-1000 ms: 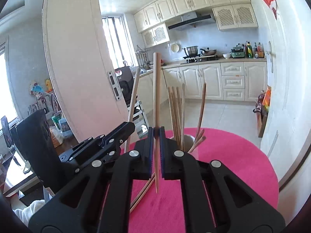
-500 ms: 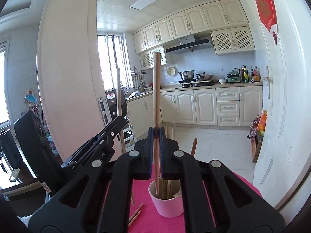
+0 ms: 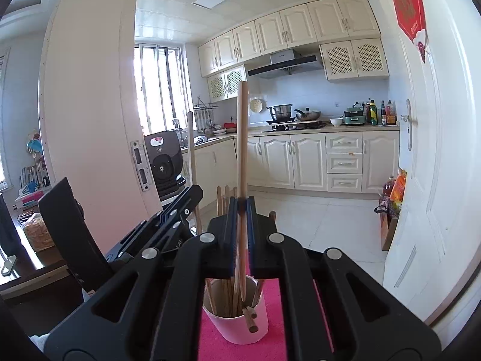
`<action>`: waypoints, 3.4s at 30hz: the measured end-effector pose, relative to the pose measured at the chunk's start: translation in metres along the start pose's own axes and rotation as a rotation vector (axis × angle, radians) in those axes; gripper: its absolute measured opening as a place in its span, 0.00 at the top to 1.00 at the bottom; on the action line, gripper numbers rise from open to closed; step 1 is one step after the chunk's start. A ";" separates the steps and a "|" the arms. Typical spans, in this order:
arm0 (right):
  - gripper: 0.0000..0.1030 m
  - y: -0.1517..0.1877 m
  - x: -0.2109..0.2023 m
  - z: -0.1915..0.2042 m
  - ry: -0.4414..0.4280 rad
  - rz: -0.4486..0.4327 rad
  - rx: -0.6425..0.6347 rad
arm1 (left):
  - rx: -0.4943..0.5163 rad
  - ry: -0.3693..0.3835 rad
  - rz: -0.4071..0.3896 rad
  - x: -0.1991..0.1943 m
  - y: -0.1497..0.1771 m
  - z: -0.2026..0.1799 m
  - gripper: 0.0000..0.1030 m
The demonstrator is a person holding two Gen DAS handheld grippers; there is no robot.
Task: Organize utensils
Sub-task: 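Lower both chopsticks into the pink cup and open both tools, then move both open tools back down to the remaining chopsticks, then grasp a chopstick with the left tool, then grasp the last chopstick on the rug with the right tool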
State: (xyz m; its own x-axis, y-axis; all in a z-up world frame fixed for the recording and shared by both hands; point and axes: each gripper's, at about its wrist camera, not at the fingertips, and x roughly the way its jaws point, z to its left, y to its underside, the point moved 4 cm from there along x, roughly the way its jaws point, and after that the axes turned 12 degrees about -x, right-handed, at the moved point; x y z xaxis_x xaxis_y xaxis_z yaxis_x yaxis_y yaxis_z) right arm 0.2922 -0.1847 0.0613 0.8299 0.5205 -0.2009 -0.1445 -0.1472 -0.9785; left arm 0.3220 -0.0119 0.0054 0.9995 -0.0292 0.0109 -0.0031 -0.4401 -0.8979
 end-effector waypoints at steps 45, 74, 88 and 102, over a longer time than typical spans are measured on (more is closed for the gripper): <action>0.56 -0.001 -0.072 0.052 0.152 0.023 -0.052 | 0.153 -0.176 0.227 -0.131 -0.036 0.034 0.38; 0.52 0.152 -0.009 0.086 -0.085 0.662 0.101 | 0.044 -0.329 1.087 -0.100 0.125 0.131 0.82; 0.52 0.164 -0.002 0.076 -0.083 0.701 0.126 | 0.162 -0.386 1.106 -0.073 0.143 0.110 0.93; 0.52 0.170 0.039 0.124 -0.211 0.837 0.151 | -0.065 -0.351 0.990 -0.106 0.103 0.151 0.95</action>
State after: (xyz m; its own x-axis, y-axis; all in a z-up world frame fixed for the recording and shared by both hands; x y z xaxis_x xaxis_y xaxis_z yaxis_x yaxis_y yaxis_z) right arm 0.2334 -0.0854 -0.1185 0.3043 0.4388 -0.8455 -0.7438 -0.4452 -0.4987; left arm 0.2208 0.0817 -0.1545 0.5024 -0.1446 -0.8524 -0.8147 -0.4093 -0.4108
